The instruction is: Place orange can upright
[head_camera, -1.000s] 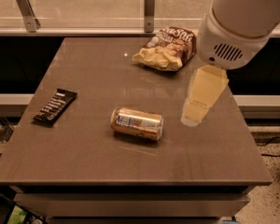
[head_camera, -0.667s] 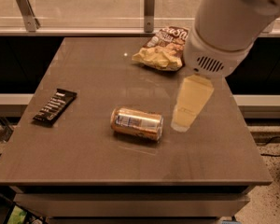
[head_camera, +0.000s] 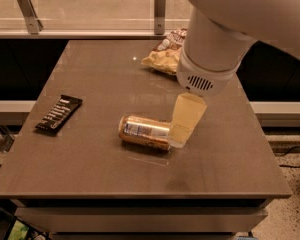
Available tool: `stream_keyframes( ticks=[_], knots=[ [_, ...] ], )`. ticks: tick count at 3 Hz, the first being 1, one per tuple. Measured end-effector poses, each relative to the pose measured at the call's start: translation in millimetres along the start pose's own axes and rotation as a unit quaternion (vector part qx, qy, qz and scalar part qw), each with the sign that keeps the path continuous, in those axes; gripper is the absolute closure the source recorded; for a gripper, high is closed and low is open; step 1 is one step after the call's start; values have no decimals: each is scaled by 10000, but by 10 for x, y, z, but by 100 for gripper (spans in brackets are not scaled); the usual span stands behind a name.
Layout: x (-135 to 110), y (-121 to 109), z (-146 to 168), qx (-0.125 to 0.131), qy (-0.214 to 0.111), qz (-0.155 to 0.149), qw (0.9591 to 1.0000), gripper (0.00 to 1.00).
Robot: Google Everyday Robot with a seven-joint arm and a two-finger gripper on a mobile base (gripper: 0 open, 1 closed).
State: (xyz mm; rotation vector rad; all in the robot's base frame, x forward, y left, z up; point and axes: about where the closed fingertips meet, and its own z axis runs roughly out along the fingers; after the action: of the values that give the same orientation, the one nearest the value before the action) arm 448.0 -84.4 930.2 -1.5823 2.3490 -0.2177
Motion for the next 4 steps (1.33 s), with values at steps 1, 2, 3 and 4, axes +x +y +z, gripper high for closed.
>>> stream_keyframes(
  ticks=[1,2,3,4],
  knots=[
    [-127,67,116,-234,-95,-269,9993,0],
    [-240,164,239,-499,-174,-572,9970,0],
    [-308,259,403,-739,-195,-696,9946,0],
    [-375,368,535,-867,-157,-781,9930,0]
  ],
)
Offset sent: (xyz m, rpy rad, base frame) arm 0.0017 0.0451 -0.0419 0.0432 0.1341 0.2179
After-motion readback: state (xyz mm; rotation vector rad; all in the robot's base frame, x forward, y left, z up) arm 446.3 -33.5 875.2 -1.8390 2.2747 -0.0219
